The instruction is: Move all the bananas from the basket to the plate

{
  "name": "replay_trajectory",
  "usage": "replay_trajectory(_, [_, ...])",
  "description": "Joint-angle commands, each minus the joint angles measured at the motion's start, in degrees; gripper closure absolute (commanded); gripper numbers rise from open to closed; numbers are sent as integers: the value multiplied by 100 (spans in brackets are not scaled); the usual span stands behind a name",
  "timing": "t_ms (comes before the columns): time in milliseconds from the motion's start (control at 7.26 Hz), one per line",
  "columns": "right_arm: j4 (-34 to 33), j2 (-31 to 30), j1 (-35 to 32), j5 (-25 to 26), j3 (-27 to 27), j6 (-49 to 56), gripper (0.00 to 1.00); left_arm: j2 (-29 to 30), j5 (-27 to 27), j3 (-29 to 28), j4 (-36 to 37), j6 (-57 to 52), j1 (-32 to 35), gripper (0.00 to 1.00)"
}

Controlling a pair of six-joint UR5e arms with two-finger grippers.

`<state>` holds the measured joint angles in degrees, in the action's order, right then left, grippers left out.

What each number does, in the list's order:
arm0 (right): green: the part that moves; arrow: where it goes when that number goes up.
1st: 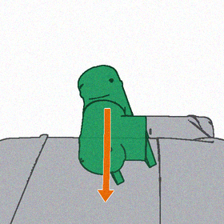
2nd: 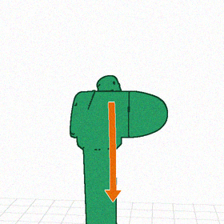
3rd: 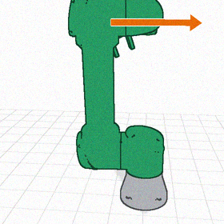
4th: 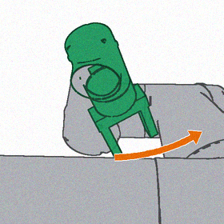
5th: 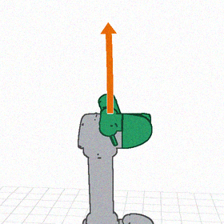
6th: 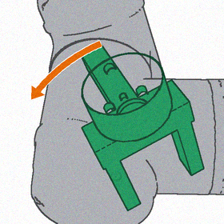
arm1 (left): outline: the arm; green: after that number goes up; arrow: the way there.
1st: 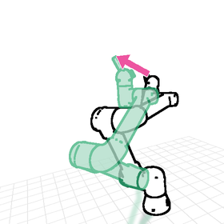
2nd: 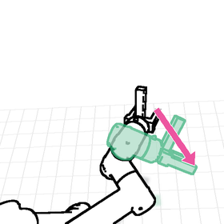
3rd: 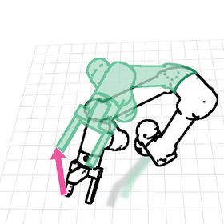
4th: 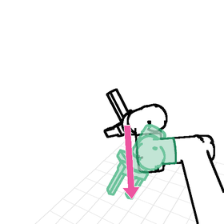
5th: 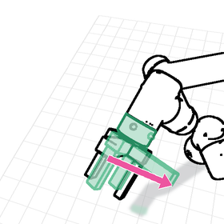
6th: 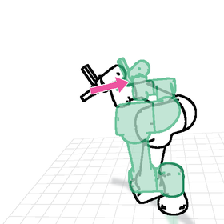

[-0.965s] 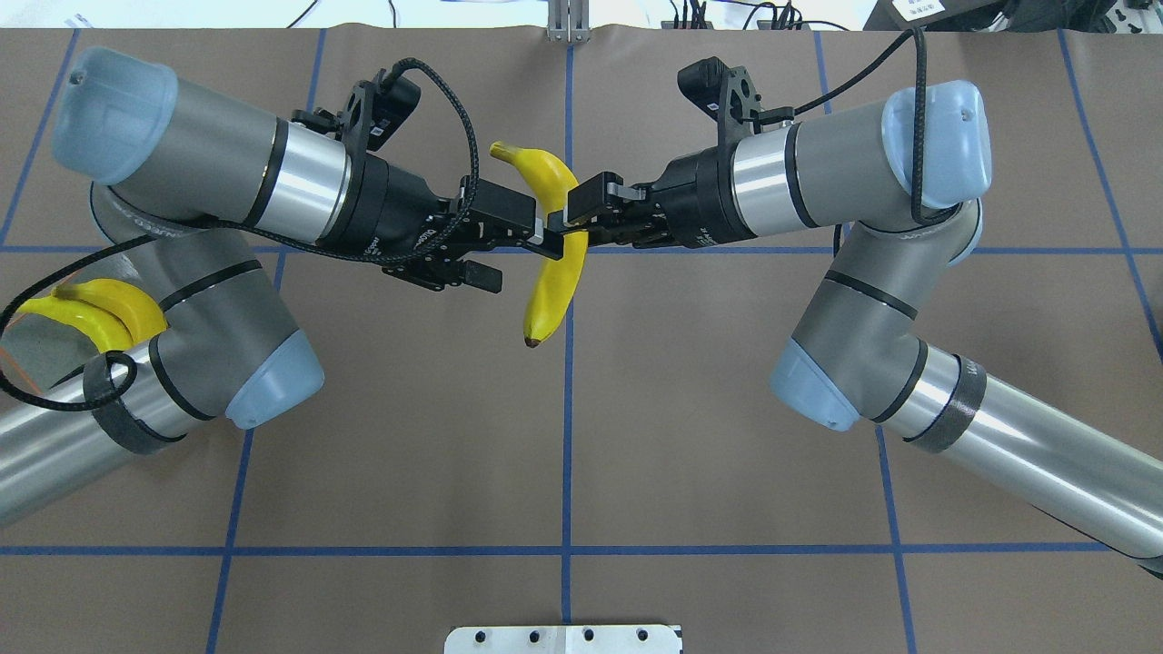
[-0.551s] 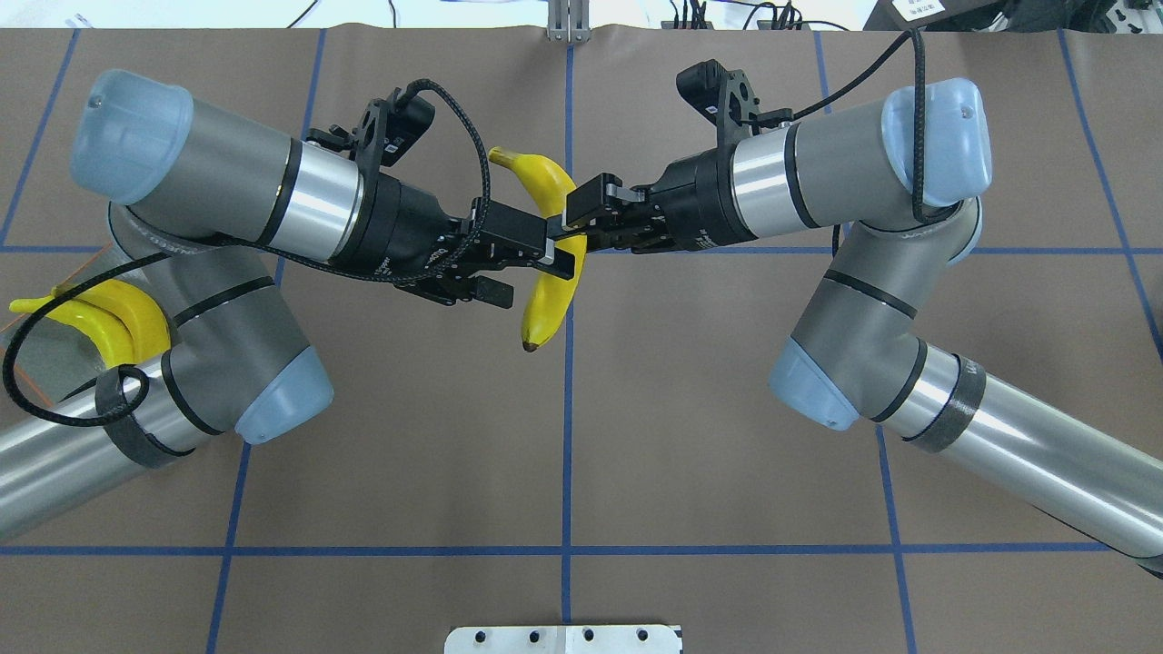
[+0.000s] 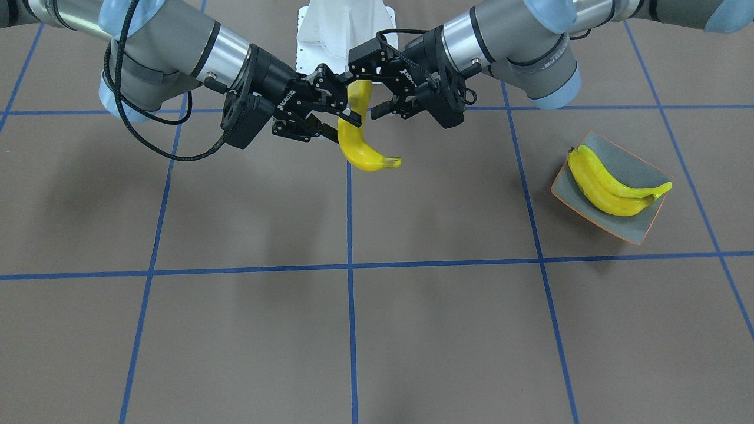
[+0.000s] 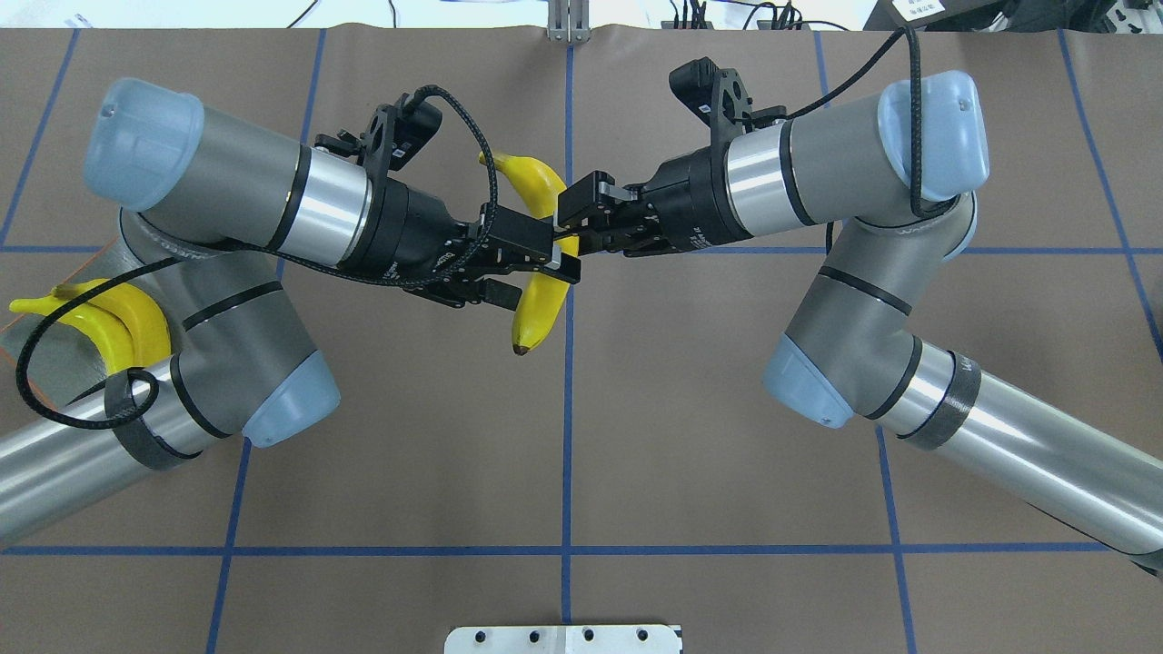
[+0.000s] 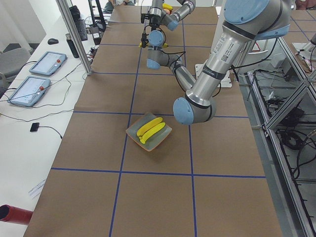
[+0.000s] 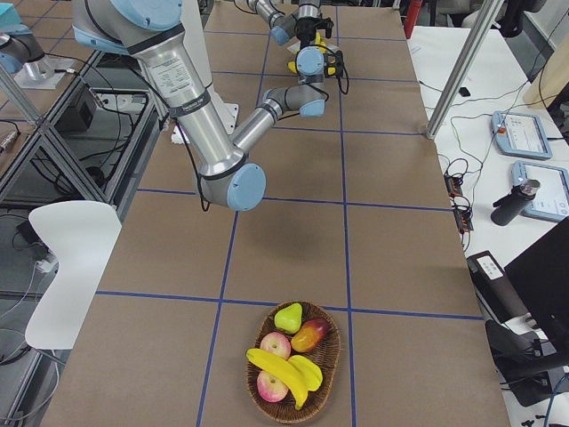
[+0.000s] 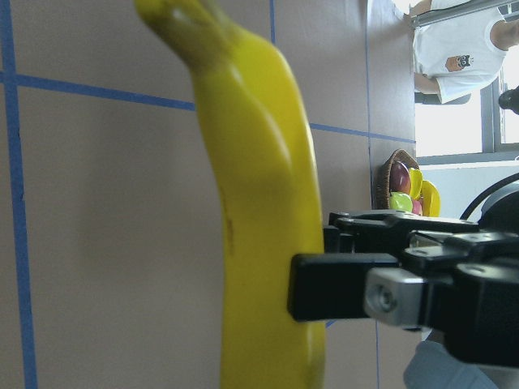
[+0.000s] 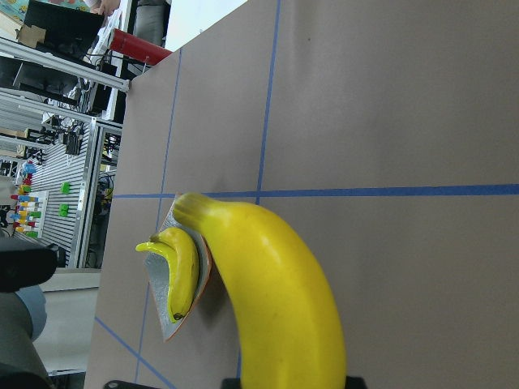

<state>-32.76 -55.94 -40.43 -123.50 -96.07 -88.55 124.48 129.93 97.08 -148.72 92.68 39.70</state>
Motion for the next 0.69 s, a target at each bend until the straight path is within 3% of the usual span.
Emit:
replay_trajectory(0, [7,4,0,-69,-34,-5,100,6,-12,-14,-8,-4,-15,20])
replay_trajectory(138, [-2,4,0,-69,-34,-5,100,-2,-12,-14,-8,-4,-15,39])
replay_trajectory(413, [7,4,0,-87,-52,-5,100,-11,-12,-5,-16,5,-23,100])
replay_trajectory(551, [7,4,0,-87,-52,4,100,-11,-12,-5,-16,5,-23,100])
